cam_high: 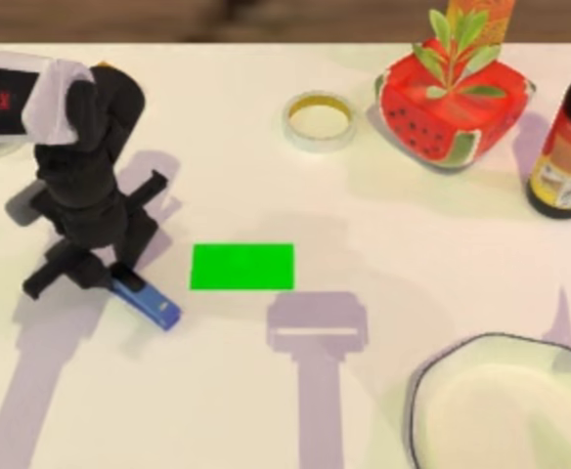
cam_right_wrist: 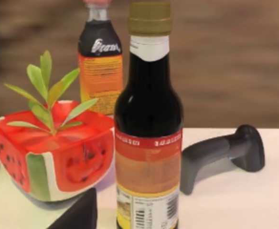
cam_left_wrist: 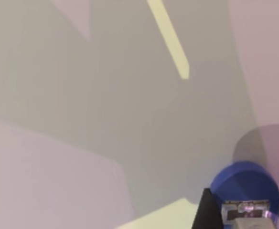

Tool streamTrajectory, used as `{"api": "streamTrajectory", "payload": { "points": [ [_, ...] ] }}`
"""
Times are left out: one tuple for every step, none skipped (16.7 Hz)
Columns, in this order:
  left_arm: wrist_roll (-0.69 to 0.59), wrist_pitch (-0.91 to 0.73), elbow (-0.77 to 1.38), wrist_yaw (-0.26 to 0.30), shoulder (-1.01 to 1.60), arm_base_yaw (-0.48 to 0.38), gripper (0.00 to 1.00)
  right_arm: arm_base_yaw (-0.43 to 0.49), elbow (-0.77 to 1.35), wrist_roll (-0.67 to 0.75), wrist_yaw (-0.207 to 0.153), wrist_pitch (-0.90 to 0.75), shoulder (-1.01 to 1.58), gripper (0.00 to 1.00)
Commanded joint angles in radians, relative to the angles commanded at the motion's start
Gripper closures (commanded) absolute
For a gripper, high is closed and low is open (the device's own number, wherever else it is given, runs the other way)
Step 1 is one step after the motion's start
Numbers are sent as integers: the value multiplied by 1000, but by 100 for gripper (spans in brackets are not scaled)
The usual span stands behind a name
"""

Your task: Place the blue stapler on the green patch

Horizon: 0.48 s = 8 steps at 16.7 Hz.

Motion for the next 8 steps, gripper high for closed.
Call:
{"api": "streamTrajectory", "payload": {
  "points": [
    [0,0,0,0,0,0,98,0,0,0,0,0,0,0],
    [0,0,0,0,0,0,100,0,0,0,0,0,0,0],
    [0,0,0,0,0,0,100,0,0,0,0,0,0,0],
    [0,0,0,0,0,0,100,0,0,0,0,0,0,0],
    [0,0,0,0,0,0,100,0,0,0,0,0,0,0],
    [0,0,0,0,0,0,100,0,0,0,0,0,0,0],
    [0,0,0,0,0,0,100,0,0,0,0,0,0,0],
    [0,0,0,0,0,0,100,0,0,0,0,0,0,0]
  ]
}}
